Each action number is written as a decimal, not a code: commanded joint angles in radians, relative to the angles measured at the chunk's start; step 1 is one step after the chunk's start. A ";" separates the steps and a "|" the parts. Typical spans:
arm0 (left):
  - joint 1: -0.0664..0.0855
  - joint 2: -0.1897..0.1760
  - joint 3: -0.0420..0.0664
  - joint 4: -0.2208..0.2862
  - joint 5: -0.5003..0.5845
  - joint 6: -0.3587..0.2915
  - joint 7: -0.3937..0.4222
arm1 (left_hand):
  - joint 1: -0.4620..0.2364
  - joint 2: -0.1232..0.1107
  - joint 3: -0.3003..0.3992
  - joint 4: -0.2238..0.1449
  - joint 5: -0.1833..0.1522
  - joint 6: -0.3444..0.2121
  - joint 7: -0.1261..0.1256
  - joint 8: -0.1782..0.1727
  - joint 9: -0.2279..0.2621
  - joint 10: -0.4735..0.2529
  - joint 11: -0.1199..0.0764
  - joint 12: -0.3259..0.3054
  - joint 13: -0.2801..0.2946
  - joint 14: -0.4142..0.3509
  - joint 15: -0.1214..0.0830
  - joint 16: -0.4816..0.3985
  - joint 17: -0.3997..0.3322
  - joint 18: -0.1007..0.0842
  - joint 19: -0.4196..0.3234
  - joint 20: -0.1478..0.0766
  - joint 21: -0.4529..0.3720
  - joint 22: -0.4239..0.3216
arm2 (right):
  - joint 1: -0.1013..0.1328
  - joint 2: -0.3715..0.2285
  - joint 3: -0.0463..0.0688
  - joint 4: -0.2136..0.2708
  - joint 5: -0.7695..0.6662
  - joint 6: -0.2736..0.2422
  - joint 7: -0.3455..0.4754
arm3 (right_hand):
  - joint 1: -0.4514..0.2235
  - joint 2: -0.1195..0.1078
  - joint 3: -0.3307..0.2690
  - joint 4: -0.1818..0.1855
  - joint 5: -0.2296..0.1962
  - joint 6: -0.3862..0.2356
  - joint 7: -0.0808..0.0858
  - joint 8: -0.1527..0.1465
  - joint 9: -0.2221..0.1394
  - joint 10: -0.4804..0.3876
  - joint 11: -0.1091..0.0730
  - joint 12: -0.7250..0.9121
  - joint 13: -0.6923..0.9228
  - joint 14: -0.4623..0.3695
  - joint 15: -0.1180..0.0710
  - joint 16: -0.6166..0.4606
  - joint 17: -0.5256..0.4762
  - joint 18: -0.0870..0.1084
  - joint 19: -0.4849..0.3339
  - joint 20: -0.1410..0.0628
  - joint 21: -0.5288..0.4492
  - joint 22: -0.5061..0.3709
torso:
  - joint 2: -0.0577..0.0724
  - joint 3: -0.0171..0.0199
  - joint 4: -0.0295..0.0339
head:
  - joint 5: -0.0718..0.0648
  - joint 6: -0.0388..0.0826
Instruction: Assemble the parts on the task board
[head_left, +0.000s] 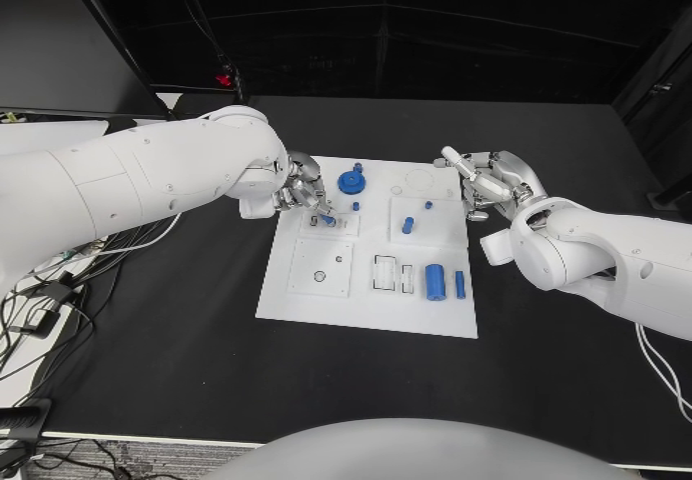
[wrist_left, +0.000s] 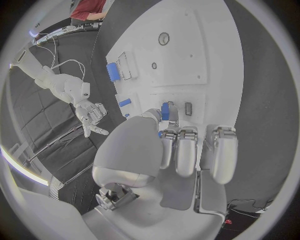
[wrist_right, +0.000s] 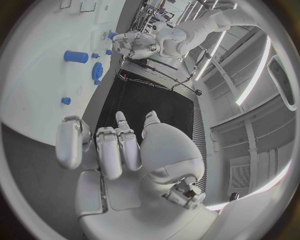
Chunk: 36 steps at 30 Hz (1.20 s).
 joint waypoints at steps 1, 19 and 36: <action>0.002 -0.017 0.000 0.034 0.006 -0.112 -0.054 | 0.032 0.025 0.083 -0.075 0.006 0.016 -0.009 0.005 0.004 0.108 0.006 -0.003 0.261 0.104 0.002 0.001 0.263 -0.007 0.104 0.004 0.003 0.263 | 0.001 -0.001 0.000 0.001 0.001 0.008 0.006 | -0.001 0.008 -0.007 0.001 0.007 -0.004 0.002 0.006 0.001 0.104 0.005 0.000 0.261 0.108 0.007 0.002 0.263 0.013 -0.002 0.002 -0.004 0.165 | 0.000 0.0000 0.0000 | 0.002 -0.001; -0.011 -0.030 0.000 0.072 -0.073 -0.245 -0.043 | 0.031 0.023 0.086 -0.074 0.006 0.018 -0.009 0.006 0.005 0.108 0.006 -0.003 0.261 0.104 0.002 0.001 0.263 -0.007 0.104 0.004 0.003 0.263 | -0.003 -0.002 0.000 0.002 0.001 0.010 0.009 | 0.001 0.011 -0.008 0.001 0.009 -0.004 0.003 0.008 0.001 0.104 0.007 0.000 0.261 0.108 0.008 0.002 0.263 0.014 -0.004 0.003 -0.006 0.164 | 0.001 -0.0003 -0.0017 | 0.007 0.000; -0.029 -0.045 0.000 0.096 -0.075 -0.225 -0.073 | 0.026 0.019 0.095 -0.069 -0.001 0.018 -0.009 0.006 0.005 0.108 0.006 -0.003 0.261 0.104 0.002 0.001 0.263 -0.007 0.104 0.004 0.003 0.263 | -0.004 -0.004 0.000 0.004 0.001 0.010 0.011 | 0.001 0.011 -0.008 0.001 0.009 -0.004 0.003 0.008 0.001 0.104 0.007 0.000 0.261 0.108 0.008 0.002 0.263 0.014 -0.004 0.003 -0.006 0.164 | 0.000 -0.0004 -0.0022 | 0.005 -0.007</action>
